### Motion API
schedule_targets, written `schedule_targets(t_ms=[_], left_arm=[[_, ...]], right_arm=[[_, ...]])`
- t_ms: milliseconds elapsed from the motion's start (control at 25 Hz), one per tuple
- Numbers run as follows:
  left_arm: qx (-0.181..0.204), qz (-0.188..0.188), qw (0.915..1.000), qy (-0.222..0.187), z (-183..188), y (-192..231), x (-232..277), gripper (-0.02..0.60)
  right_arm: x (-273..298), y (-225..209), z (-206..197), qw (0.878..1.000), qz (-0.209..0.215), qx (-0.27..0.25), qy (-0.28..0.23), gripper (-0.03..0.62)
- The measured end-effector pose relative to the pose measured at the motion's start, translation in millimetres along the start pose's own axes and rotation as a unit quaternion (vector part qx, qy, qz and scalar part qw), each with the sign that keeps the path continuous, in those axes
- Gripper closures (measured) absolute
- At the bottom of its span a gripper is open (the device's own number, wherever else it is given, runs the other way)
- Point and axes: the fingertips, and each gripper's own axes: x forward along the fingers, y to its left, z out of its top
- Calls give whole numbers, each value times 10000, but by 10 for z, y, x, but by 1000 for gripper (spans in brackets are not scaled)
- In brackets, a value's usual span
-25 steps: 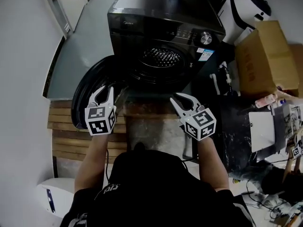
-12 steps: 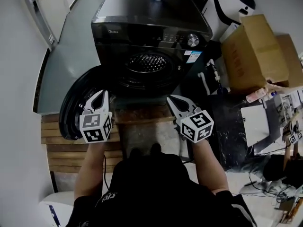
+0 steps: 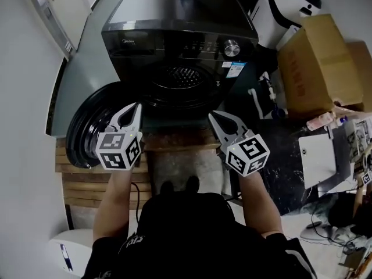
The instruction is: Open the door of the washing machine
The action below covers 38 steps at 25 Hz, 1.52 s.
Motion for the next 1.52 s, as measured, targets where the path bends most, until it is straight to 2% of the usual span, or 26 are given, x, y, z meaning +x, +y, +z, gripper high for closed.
schedule_targets(t_ms=[200,320,520,680,800,920,1080,1520], left_arm=[[384,-54,9992,-101,171,-337,96,574],[405,2,9991,-147,226,-446,124,575],[288,72,9995,-143,244,-426,175,575],[612,203,9978,-140,344,-340,237,574],[770,216,9967,-128,430,-268,267,574],[744,145,9970,-139,484,-250,296,574],[484,70,9986,-191,515,-200,306,574],[617,154,9979,-129,456,-89,222,574]], right_arm=[[-62,-138,34,9993,306,88,-207,602],[-107,-225,71,9987,397,19,-313,602],[-101,-301,160,9982,431,-84,-400,602],[-129,-446,326,9983,227,-188,-499,602],[-139,-494,432,9975,253,-135,-644,602],[-112,-476,472,9969,252,-112,-735,603],[-1,-418,429,9974,148,-232,-672,603],[119,-325,387,9978,180,-165,-614,603]])
